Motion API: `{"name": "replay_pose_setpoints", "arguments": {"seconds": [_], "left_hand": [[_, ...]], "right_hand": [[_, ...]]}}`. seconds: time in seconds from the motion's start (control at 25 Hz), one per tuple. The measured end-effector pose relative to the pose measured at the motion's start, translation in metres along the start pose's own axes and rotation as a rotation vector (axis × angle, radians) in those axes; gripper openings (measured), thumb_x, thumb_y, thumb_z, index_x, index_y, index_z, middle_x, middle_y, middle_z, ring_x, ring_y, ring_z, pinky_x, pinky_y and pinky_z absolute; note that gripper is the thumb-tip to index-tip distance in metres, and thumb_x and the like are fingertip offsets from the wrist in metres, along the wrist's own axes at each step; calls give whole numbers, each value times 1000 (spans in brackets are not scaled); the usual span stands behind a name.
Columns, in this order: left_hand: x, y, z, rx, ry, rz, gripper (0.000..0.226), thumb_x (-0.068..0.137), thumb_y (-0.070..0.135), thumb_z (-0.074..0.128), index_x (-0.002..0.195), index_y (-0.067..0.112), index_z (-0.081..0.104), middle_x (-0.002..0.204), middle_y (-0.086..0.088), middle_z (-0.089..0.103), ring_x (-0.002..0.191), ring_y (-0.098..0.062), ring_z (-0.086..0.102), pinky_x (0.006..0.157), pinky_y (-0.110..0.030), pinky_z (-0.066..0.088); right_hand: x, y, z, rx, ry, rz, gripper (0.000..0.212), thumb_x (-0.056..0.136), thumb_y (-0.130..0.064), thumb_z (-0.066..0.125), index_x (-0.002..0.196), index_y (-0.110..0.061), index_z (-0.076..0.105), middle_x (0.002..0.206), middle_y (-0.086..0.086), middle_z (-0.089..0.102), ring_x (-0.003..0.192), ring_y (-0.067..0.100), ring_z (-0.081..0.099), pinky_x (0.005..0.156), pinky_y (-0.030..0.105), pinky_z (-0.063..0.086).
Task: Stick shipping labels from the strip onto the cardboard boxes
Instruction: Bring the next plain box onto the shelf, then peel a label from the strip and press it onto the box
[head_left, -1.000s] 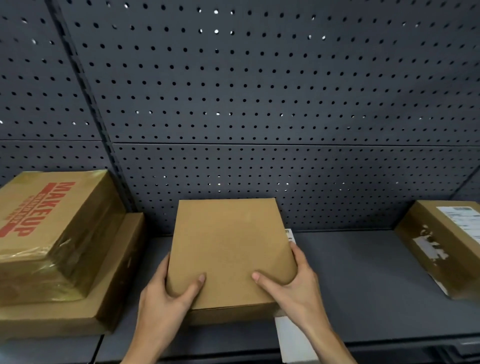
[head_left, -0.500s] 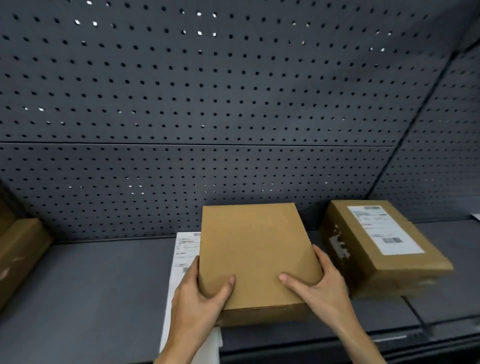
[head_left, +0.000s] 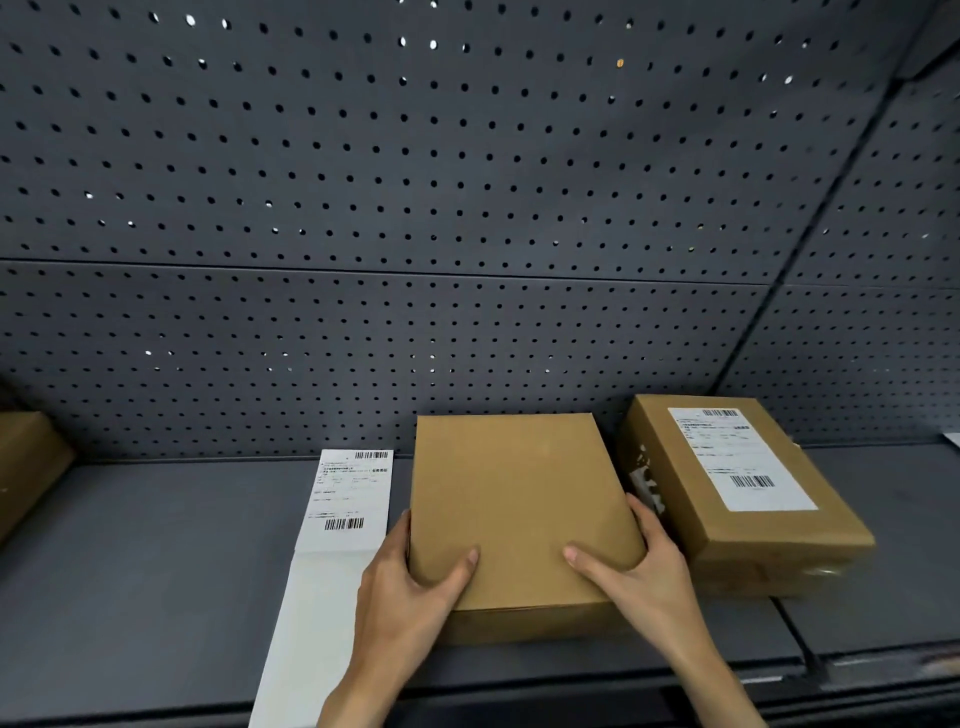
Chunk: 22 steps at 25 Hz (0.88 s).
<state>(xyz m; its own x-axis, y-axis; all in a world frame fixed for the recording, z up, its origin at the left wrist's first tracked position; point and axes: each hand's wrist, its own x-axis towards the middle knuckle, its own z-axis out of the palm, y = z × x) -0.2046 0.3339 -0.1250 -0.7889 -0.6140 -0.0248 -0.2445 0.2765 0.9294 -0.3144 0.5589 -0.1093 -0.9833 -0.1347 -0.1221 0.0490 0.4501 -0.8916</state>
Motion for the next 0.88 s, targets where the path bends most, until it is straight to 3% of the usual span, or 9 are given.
{"name": "replay_pose_setpoints", "arguments": {"seconds": [0.24,0.36,0.44,0.52,0.6,0.72,0.88], "left_hand": [[7,-1,-2,-22,-44,35,51,66,60,77,112,42,60,98,25,73,90,7,68,82,-27,58],[2,4,-12,-94,-133,52,32,86,56,63,116,47,58,106,37,67,104,13,61,90,-18,49],[1,-4,-34,-62,-94,84,32,94,52,54,123,41,59,113,35,63,110,8,58,93,-19,47],[2,-26,-64,126,-7,181,37,92,54,52,118,31,64,109,24,66,101,0,62,84,-27,53],[1,-58,-97,392,18,242,39,83,54,51,105,28,70,99,19,68,93,-4,65,76,-31,56],[-7,-100,-128,622,-29,342,42,82,55,52,103,26,74,110,16,69,103,-8,65,81,-28,55],[-13,-121,-130,677,-74,513,59,95,59,36,108,16,75,126,2,68,118,-12,60,94,-28,46]], "right_hand": [[-5,-10,-2,-110,-33,7,115,64,-51,91,157,-22,31,141,-5,56,122,11,54,108,29,44],[-12,-19,-6,-363,12,-40,118,67,-66,82,160,-22,25,158,-3,41,141,17,43,116,37,39],[-24,-30,0,-593,125,-232,100,73,-63,80,153,-20,37,154,-2,44,140,21,44,114,41,40],[-37,-43,21,-620,189,-558,65,78,-42,82,133,-15,58,132,1,60,123,21,56,103,36,43],[-51,-62,61,-601,61,-830,35,84,-29,76,115,-16,68,113,-4,66,107,13,60,95,31,45],[-57,-79,132,-750,-246,-1090,9,84,-19,69,93,-17,71,95,-3,67,92,18,61,80,30,45],[-40,-92,200,-965,-449,-1071,10,76,-3,70,84,-10,70,89,8,68,88,31,65,76,37,48]]}}
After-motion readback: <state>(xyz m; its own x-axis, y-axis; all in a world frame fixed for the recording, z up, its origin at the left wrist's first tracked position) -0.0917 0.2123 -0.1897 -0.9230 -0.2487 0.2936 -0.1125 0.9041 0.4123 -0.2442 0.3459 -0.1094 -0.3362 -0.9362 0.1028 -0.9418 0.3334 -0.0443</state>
